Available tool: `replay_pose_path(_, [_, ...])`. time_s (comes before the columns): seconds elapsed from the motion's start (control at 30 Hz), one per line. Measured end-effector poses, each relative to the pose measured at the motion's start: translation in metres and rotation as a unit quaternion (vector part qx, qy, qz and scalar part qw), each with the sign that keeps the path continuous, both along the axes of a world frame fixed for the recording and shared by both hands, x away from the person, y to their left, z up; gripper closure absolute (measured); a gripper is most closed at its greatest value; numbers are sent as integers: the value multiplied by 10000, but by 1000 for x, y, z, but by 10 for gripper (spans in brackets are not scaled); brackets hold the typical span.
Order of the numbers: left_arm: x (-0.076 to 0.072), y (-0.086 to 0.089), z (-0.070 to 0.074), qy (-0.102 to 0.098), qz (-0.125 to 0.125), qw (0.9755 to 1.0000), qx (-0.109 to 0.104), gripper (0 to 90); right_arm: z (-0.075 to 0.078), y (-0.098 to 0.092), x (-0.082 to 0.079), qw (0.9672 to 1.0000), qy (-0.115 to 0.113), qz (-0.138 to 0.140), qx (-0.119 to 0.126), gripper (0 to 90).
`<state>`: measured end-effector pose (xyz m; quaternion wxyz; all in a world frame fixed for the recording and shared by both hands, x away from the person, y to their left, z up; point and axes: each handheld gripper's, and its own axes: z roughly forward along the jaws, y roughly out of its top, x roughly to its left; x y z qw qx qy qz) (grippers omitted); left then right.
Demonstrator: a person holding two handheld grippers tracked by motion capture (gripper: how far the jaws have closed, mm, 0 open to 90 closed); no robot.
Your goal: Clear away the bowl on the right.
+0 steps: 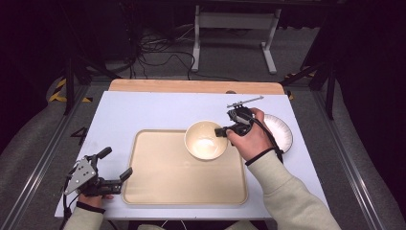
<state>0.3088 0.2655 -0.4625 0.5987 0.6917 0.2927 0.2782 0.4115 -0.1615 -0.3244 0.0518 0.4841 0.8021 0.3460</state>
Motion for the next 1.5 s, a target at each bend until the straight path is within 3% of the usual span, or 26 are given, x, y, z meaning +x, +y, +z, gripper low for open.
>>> replay_pose_path(0.4, [0, 0, 0, -1, -2, 10000, 2, 2, -8, 22, -1, 9997, 84, 162, 172, 826])
replay_pose_path(0.83, [0, 0, 0, -3, -6, 10000, -1, 2, -21, 41, 1, 9995, 95, 280, 139, 824])
replay_pose_path(1.0, [0, 0, 0, -6, -9, 10000, 2, 2, -29, 46, 2, 9995, 53, 322, 58, 824])
replay_pose_path(1.5, [0, 0, 0, -13, -13, 10000, 4, 2, -58, 53, 10, 9993, 279, 267, -10, 823])
